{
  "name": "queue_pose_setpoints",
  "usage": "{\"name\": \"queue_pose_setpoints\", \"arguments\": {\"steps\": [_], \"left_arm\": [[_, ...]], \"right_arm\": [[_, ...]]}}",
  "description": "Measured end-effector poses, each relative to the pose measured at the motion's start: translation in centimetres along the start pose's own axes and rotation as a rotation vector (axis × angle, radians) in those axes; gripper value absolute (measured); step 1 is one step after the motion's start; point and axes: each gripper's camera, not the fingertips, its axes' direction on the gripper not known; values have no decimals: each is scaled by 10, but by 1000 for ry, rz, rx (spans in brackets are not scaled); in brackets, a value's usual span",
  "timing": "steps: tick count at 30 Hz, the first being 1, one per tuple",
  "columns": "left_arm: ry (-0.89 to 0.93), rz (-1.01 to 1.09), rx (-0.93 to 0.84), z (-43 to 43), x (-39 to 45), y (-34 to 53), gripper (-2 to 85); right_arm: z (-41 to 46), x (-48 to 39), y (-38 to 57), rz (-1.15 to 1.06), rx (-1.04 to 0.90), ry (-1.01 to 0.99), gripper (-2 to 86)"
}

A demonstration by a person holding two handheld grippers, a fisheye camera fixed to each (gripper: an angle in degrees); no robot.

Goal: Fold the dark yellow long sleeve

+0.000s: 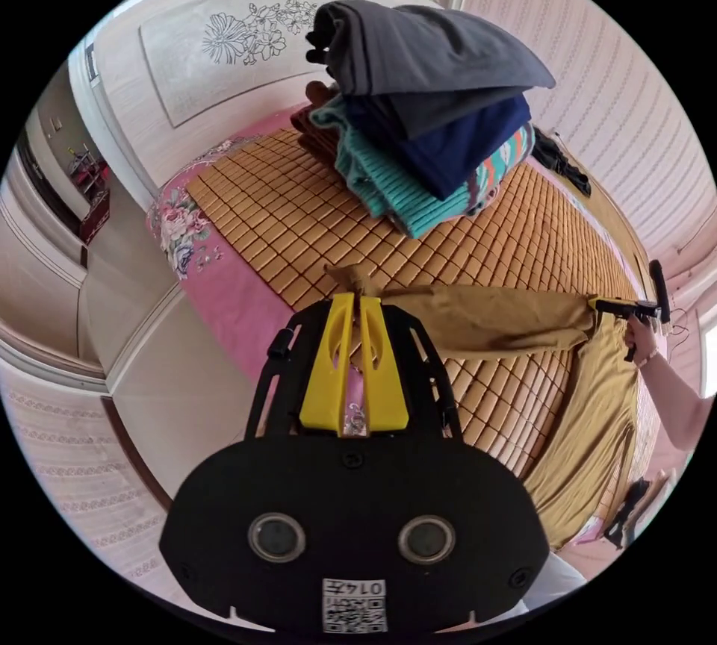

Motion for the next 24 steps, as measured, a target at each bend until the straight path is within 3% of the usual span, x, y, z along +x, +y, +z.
{"name": "queue_pose_setpoints", "arguments": {"steps": [6, 13, 18, 19, 24], "left_arm": [[-24, -128, -131, 22, -39, 25, 44], [-65, -38, -92, -2, -47, 2, 24], [12, -123, -77, 33, -50, -24, 60], [33, -115, -159, 54, -50, -28, 55], [54, 29, -176, 62, -38, -40, -5]], "right_arm": [[-2, 1, 0, 41, 6, -3, -1], [-8, -10, -1, 28, 34, 33, -1], [-14, -8, 0, 46, 27, -1, -1], [-16, -8, 1, 42, 24, 1, -1], [-29, -8, 15, 26, 64, 17, -1]]}}
